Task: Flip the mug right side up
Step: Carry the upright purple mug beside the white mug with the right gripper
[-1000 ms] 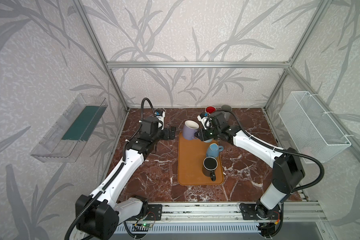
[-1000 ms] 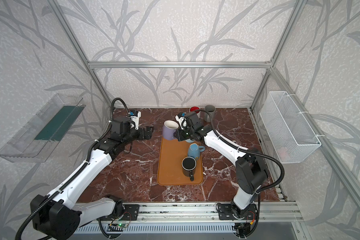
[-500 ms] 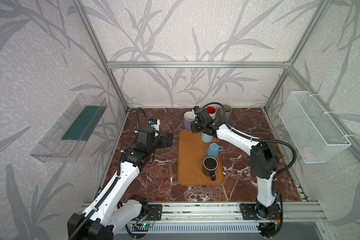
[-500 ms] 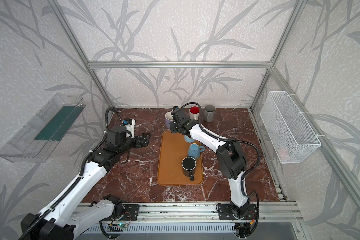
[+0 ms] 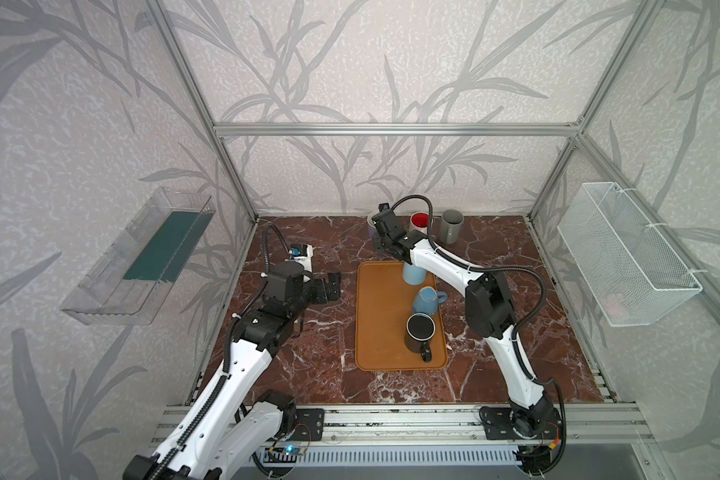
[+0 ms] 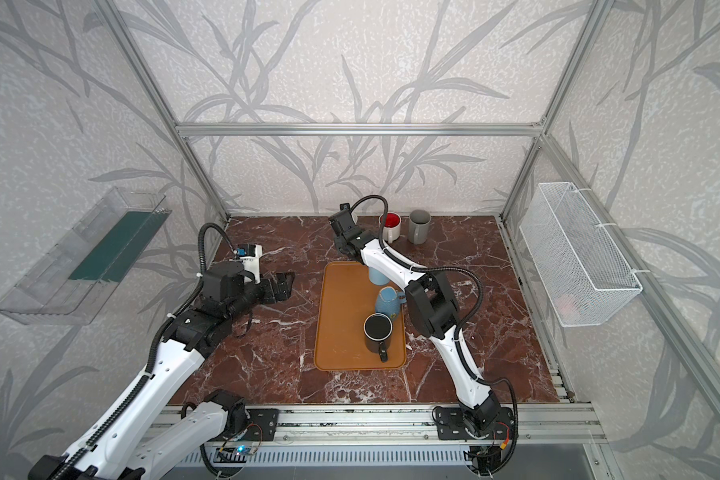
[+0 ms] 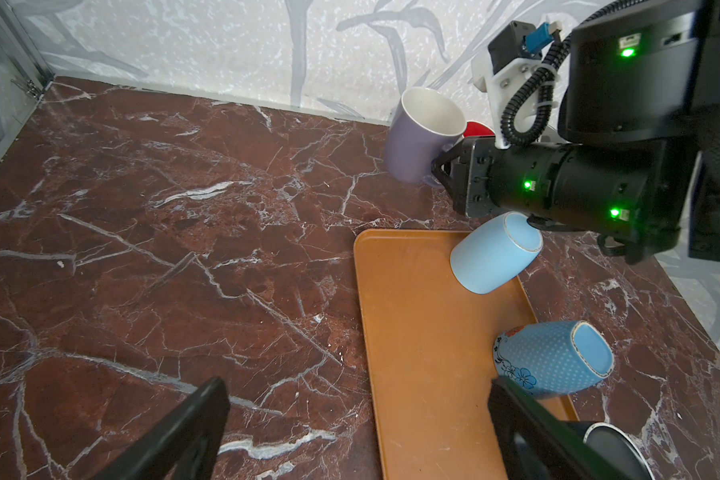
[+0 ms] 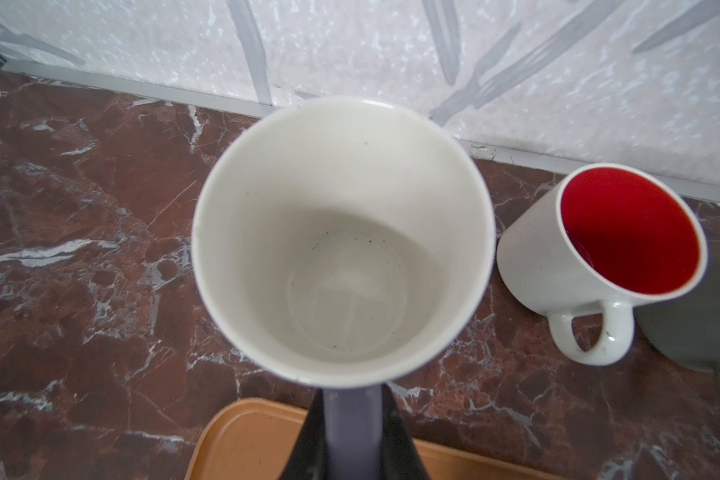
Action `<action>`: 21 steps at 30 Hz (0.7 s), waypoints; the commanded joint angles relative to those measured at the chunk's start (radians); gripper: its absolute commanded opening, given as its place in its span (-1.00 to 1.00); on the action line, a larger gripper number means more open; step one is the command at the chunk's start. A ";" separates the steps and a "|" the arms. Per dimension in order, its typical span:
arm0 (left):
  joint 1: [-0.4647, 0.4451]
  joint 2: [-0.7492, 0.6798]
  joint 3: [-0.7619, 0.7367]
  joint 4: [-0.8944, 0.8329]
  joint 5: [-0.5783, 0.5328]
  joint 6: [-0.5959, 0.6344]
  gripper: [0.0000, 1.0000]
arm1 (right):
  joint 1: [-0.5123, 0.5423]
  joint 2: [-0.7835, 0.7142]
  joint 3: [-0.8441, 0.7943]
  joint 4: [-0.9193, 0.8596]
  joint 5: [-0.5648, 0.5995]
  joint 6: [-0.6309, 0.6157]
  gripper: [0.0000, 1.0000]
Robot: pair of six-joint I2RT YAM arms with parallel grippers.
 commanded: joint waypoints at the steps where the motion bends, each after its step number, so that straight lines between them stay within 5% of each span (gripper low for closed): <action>1: 0.004 -0.012 -0.018 -0.003 -0.011 -0.025 0.98 | -0.012 0.036 0.120 -0.010 0.051 -0.003 -1.00; 21: 0.004 -0.014 -0.027 0.005 -0.018 -0.023 0.98 | -0.100 0.231 0.399 -0.174 -0.009 0.012 -1.00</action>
